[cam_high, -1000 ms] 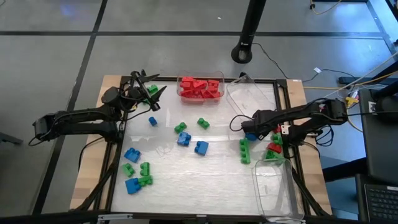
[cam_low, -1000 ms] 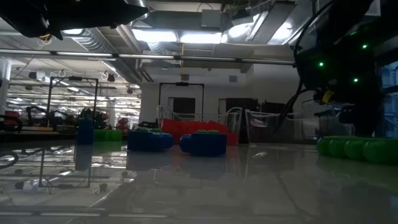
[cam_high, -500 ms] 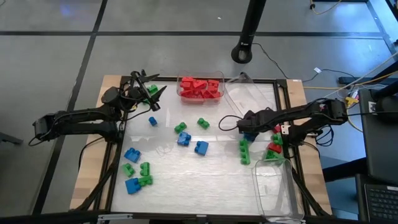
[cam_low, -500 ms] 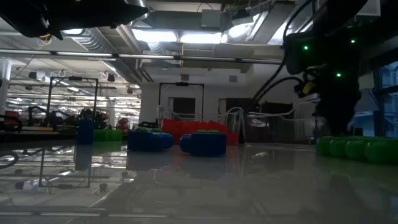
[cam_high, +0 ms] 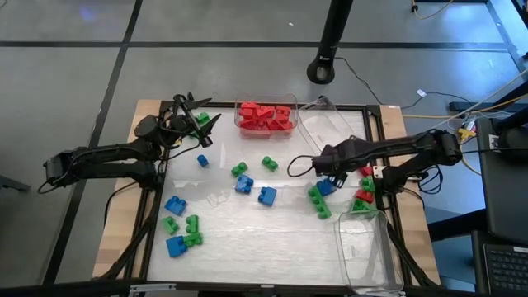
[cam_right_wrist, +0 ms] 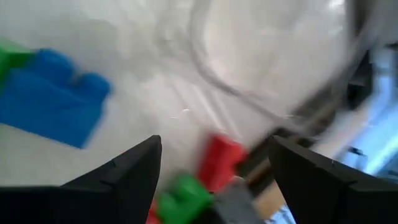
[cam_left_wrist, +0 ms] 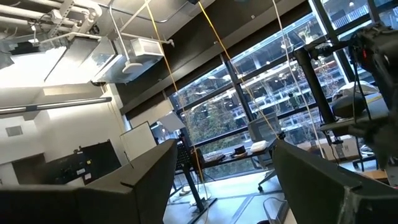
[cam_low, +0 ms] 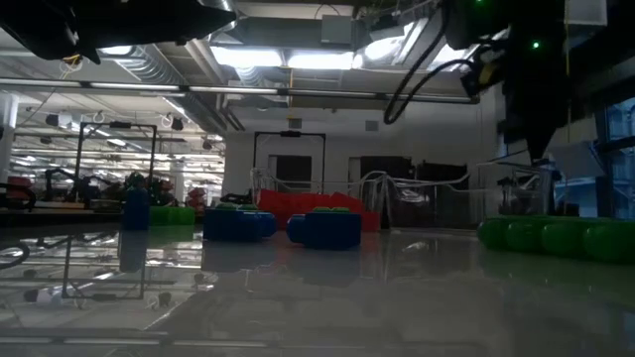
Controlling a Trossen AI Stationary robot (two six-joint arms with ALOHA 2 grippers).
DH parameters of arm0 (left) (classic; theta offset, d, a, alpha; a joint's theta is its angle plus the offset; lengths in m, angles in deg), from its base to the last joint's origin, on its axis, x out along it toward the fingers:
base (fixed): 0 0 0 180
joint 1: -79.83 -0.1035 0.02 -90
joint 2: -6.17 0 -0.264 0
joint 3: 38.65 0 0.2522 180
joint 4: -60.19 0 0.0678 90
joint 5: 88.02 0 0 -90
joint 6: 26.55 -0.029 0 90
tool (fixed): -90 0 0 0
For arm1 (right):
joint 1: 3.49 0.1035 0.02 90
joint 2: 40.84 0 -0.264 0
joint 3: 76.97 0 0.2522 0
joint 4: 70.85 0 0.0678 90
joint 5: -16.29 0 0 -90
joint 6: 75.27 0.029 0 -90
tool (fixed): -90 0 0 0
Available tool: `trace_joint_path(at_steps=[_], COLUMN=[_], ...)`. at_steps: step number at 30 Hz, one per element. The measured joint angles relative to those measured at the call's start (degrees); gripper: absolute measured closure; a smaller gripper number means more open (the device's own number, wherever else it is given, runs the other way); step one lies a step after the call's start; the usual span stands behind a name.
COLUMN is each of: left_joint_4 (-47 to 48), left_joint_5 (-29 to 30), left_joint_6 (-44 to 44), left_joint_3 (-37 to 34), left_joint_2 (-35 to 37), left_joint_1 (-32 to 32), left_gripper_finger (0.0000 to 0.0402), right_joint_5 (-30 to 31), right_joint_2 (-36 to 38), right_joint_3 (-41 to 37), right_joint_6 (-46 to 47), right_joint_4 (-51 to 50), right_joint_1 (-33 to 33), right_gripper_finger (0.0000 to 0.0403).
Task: Sort blocks
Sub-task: Adjust the top right transparent bin
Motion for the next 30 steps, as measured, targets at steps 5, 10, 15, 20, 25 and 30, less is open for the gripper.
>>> trace_joint_path(at_steps=[5,10,15,20,25,30], left_joint_4=[0.1,0.0,0.0,0.0,0.1,0.0], left_joint_5=[0.0,0.0,0.0,0.0,0.0,0.0], left_joint_6=[0.0,0.1,0.0,-0.2,-0.2,-0.2], left_joint_3=[0.0,0.0,0.0,0.0,0.0,0.0], left_joint_2=[0.0,0.0,0.0,0.0,0.0,0.0], left_joint_1=[0.0,0.0,0.0,0.0,0.0,0.0], left_gripper_finger=[0.0149,0.0149,0.0149,0.0149,0.0149,0.0149], right_joint_5=[6.2,5.3,6.7,6.7,4.3,1.5], right_joint_2=[0.0,0.0,0.0,0.0,0.0,0.0], right_joint_3=[-0.2,-3.2,-6.5,-9.4,-11.4,-11.8], right_joint_6=[-7.7,-24.8,-38.0,-42.1,-43.5,-44.1], right_joint_4=[-1.8,1.2,8.6,17.4,22.2,23.9], right_joint_1=[-1.6,-3.4,-3.4,-3.4,-4.4,-8.3], right_gripper_finger=[0.011,0.011,0.011,0.0111,0.0153,0.0232])
